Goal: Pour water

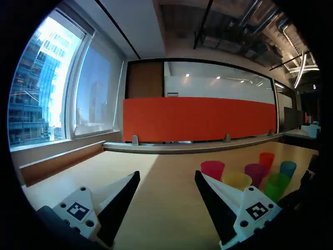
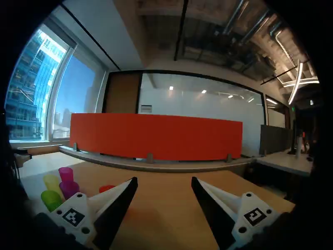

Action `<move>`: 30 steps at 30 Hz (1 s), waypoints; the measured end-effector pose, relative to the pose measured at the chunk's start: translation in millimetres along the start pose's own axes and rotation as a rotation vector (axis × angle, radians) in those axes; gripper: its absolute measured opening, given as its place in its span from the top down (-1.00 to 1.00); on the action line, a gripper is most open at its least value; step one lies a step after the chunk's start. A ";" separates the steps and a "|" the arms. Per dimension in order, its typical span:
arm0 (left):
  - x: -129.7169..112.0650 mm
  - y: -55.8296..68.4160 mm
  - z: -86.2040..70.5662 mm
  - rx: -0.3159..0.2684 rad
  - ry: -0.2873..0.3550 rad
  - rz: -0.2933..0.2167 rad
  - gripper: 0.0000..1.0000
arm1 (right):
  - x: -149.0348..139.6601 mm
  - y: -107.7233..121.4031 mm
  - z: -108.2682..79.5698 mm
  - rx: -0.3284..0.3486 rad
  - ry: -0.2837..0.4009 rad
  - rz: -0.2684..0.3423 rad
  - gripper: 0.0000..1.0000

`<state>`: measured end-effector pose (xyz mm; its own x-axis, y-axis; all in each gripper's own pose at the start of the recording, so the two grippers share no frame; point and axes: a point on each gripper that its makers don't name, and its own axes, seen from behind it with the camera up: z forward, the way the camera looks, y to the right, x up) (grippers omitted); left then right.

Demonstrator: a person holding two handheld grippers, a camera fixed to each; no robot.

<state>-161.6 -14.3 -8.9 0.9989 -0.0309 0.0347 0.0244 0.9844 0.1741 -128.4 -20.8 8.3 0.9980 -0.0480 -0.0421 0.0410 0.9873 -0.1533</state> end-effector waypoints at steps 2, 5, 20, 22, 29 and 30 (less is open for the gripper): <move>0.3 -0.1 0.4 0.000 0.000 0.000 -0.96 | -0.8 -2.0 -0.3 0.008 0.006 0.002 -1.00; 0.5 -0.1 0.8 0.000 0.000 0.001 -0.96 | -5.1 -2.9 -0.7 0.014 0.004 0.013 -1.00; 0.5 0.6 1.1 0.000 0.000 0.000 -0.96 | -40.9 0.7 -3.7 0.005 -0.041 0.032 -1.00; 0.5 0.4 0.9 0.000 0.000 0.000 -0.96 | -43.4 0.7 -2.9 0.004 -0.042 0.032 -1.00; 0.4 -0.1 -0.1 0.000 0.000 0.000 -0.96 | -50.3 0.8 -1.6 0.005 -0.049 0.037 -1.00; 0.4 -0.2 -0.3 0.000 0.000 0.000 -0.96 | -51.1 0.8 -1.6 0.005 -0.049 0.037 -1.00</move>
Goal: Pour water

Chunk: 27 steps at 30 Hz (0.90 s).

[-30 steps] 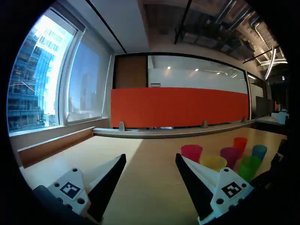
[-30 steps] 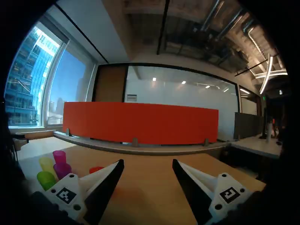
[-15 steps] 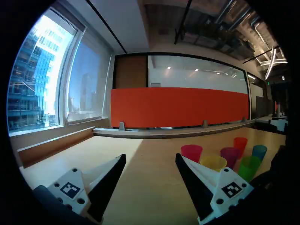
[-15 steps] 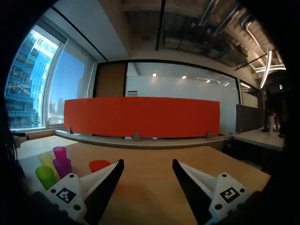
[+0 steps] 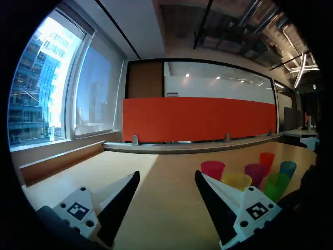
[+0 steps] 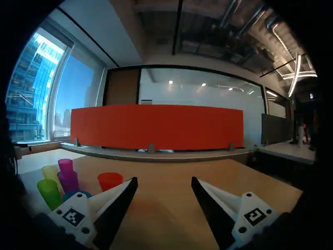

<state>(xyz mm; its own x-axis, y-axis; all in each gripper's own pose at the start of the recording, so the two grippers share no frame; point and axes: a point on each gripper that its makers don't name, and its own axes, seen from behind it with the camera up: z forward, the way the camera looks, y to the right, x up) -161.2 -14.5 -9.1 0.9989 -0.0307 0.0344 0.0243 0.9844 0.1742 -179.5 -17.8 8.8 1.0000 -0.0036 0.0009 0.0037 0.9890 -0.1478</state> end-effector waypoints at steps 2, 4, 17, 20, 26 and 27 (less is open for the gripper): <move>0.2 0.0 0.4 0.000 0.000 0.000 -0.96 | -2.3 0.9 -0.2 0.001 -0.003 0.000 -1.00; 0.3 -0.1 0.6 0.000 0.000 0.000 -0.96 | -4.6 1.9 -0.6 -0.001 -0.005 0.000 -1.00; 0.0 0.2 0.9 0.000 0.000 0.000 -0.96 | -6.2 10.1 -4.8 -0.015 -0.008 0.013 -1.00; 0.0 0.2 0.6 0.000 0.000 0.000 -0.96 | -5.9 10.7 -5.0 -0.017 -0.008 0.013 -1.00; -0.2 0.2 0.2 0.000 0.000 0.000 -0.96 | -5.9 10.7 -5.4 -0.019 -0.007 0.016 -1.00; -0.3 0.1 0.1 0.000 0.000 0.000 -0.96 | -5.9 10.4 -5.7 -0.018 -0.007 0.016 -1.00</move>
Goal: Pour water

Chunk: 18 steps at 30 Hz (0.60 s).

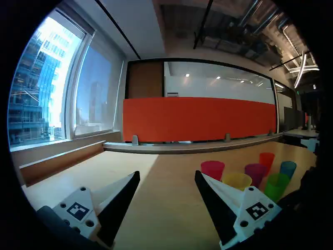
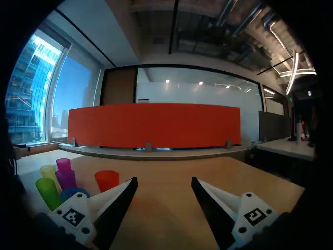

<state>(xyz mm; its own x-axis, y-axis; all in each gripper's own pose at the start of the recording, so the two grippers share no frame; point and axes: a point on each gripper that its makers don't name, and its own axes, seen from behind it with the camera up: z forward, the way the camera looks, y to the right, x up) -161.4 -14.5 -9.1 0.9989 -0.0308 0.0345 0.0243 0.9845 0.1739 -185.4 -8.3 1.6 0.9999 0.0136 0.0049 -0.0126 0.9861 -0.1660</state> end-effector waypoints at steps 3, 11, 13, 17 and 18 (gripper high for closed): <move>-0.1 -0.3 -0.6 0.000 0.000 0.000 -0.96 | -0.1 -0.9 -1.7 0.001 0.000 0.000 -1.00; 0.2 0.6 0.5 0.000 0.000 0.000 -0.96 | 0.3 -2.5 -3.5 0.000 0.000 0.000 -1.00; 0.2 0.8 0.8 0.000 0.000 0.000 -0.96 | 0.0 -3.2 -3.9 0.001 0.000 0.001 -1.00; 0.1 0.7 1.1 0.000 0.000 0.000 -0.96 | -0.4 -3.9 -4.3 0.004 -0.001 0.001 -1.00; 0.0 0.7 1.1 0.000 0.000 0.000 -0.96 | -0.5 -3.9 -4.3 0.004 -0.002 0.002 -1.00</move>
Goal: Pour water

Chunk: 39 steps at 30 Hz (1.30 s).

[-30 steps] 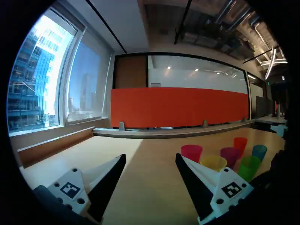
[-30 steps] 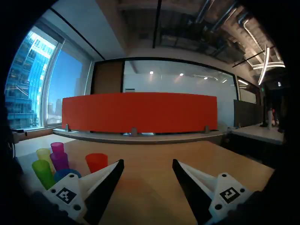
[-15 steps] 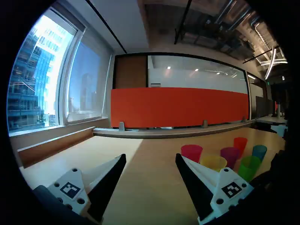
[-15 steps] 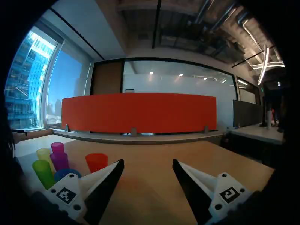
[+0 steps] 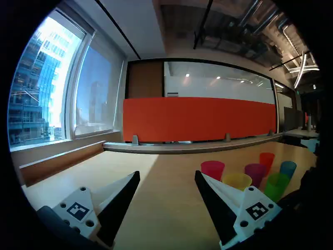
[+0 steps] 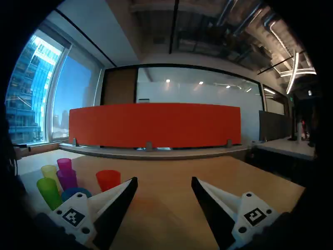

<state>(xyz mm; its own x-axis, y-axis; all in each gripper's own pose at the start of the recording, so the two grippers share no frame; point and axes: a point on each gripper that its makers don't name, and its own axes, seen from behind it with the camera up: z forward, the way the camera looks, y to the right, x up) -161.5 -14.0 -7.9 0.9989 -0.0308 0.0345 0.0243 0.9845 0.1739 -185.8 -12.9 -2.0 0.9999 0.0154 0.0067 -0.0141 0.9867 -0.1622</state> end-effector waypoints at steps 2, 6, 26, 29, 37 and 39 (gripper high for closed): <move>0.0 -0.1 0.0 0.000 0.000 0.000 -0.96 | 0.1 0.0 0.4 0.000 0.000 0.000 -1.00; 0.2 -0.4 -0.2 0.000 0.000 0.000 -0.96 | 0.3 0.4 1.5 -0.001 0.000 0.000 -1.00; 0.8 -1.2 -0.3 0.001 0.000 0.000 -0.96 | 0.7 0.3 0.7 -0.001 -0.002 0.000 -1.00; 0.6 -1.2 -0.2 0.001 0.000 0.000 -0.96 | 0.7 0.2 0.7 -0.001 -0.002 0.000 -1.00; 0.4 -1.4 -0.5 0.000 0.000 0.000 -0.96 | 0.4 1.0 2.7 -0.001 -0.002 0.000 -1.00; 0.3 -1.2 -0.7 0.000 0.000 0.000 -0.96 | 0.4 1.1 2.9 -0.001 -0.002 0.000 -1.00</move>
<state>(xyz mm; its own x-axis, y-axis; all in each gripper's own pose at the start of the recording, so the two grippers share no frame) -161.2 -15.0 -8.8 0.9989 -0.0306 0.0347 0.0242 0.9844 0.1742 -185.4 -11.3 0.7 0.9998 0.0158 0.0083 -0.0142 0.9865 -0.1634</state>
